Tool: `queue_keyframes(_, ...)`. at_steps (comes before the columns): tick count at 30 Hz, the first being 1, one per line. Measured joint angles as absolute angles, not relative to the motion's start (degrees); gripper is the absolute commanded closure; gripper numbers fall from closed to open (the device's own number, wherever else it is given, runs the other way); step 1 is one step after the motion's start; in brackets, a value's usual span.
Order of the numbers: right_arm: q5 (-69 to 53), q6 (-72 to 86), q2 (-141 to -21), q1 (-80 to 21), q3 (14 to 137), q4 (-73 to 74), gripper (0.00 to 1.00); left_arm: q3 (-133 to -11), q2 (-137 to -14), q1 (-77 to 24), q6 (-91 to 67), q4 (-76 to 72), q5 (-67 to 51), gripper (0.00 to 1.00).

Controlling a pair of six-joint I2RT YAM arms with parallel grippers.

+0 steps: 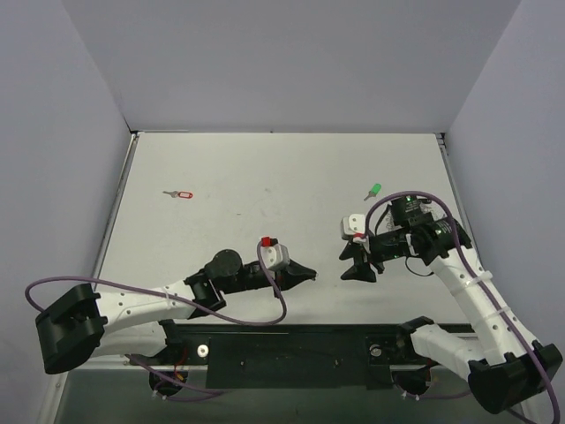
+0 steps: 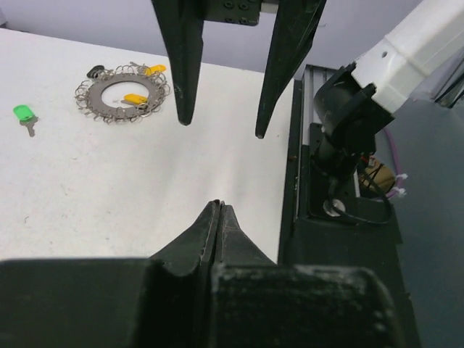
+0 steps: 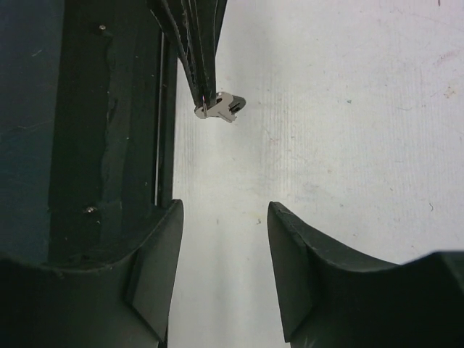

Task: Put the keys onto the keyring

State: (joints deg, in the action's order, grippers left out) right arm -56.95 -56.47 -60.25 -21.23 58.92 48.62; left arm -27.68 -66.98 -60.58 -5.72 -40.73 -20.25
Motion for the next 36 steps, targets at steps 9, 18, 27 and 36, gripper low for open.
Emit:
queue_keyframes(9,-65.95,-49.71,-52.18,-14.96,52.99,46.78,0.66,-22.04,-61.41,-66.78,-11.99,-47.92,-8.23,1.0)
queue_keyframes(18,-67.37,-47.11,-54.92,-17.37,52.97,46.0,0.67,-23.03,-70.94,-68.71,-15.35,-54.76,-2.83,1.0)
queue_keyframes(27,-67.57,-48.18,-55.11,-17.74,52.51,46.06,0.68,-26.55,-76.18,-70.48,-16.34,-57.36,-2.37,1.0)
queue_keyframes(36,-68.25,-50.41,-55.11,-18.48,51.86,47.24,0.72,-26.55,-76.2,-71.77,-16.32,-57.74,-1.3,1.0)
